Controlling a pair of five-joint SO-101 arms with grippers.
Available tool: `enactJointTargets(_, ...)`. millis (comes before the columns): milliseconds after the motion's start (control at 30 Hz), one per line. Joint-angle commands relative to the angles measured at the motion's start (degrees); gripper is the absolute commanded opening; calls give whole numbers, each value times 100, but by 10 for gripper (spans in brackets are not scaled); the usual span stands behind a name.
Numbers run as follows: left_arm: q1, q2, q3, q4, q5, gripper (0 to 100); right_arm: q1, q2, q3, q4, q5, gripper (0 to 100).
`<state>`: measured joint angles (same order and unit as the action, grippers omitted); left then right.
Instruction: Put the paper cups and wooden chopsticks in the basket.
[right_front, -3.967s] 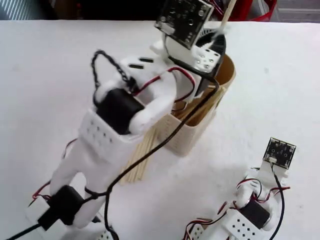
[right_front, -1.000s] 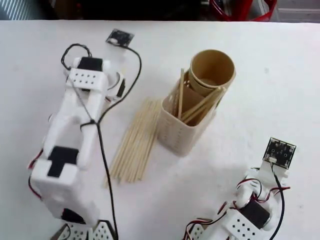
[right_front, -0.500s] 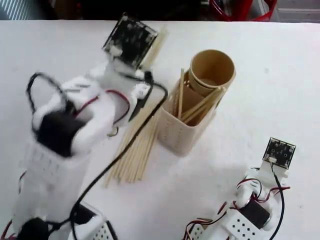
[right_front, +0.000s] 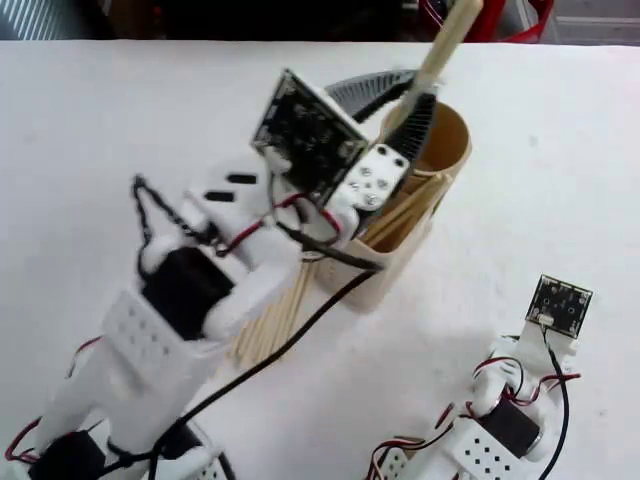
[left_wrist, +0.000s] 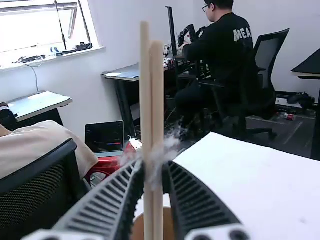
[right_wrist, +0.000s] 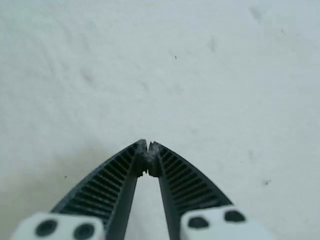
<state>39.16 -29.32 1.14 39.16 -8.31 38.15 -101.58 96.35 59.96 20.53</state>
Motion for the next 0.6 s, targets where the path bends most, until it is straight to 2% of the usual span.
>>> enactJointTargets(0, 75, 400, 176, -475, 53, 24, 22, 31, 62, 13, 44, 18)
enactJointTargets(267, -136, 646, 246, -387, 53, 28, 22, 31, 62, 13, 44, 18)
enactJointTargets(433, -312, 646, 220, 9, 53, 124, 22, 31, 62, 13, 44, 18)
enactJointTargets(567, -462, 646, 229, 62, 44, 113, 22, 31, 62, 13, 44, 18)
